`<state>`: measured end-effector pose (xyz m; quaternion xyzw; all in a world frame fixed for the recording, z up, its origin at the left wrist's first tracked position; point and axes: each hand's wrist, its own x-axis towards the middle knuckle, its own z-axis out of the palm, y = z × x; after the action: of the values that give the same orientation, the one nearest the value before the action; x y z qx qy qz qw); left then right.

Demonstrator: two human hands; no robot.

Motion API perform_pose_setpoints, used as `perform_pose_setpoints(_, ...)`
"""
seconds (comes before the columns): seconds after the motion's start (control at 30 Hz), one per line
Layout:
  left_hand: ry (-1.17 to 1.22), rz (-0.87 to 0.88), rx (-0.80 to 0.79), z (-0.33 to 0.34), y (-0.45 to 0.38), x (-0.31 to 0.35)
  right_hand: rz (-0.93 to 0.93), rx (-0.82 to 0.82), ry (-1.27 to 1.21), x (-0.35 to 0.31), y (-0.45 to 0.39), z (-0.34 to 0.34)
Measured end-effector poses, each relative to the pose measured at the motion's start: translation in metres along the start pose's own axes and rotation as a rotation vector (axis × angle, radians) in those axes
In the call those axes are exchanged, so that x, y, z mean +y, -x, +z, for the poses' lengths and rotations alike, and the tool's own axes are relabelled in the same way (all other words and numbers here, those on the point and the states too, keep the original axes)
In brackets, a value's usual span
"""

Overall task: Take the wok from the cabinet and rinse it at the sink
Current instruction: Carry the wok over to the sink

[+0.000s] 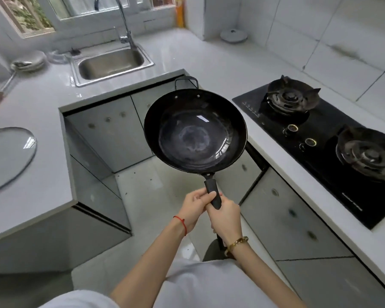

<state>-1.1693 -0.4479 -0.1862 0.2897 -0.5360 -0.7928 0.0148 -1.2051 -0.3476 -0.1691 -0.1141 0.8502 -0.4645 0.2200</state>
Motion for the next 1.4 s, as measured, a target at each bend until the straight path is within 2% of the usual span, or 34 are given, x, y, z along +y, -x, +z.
perform_pose_setpoints(0.33, 0.073, 0.024, 0.103, -0.032, -0.133, 0.070, -0.086, -0.085, 0.021, -0.053, -0.156, 0.020)
perform_pose_setpoints(0.63, 0.163, 0.083, 0.193, -0.041, -0.279, 0.168, -0.171, -0.143, 0.059, -0.121, -0.331, 0.019)
perform_pose_setpoints(0.93, 0.131, 0.110, 0.264, -0.075, -0.383, 0.248, -0.217, -0.158, 0.123, -0.184, -0.455, 0.047)
perform_pose_setpoints(1.4, 0.123, 0.060, 0.183, -0.181, -0.547, 0.360, -0.150, -0.131, 0.106, -0.281, -0.630, 0.132)
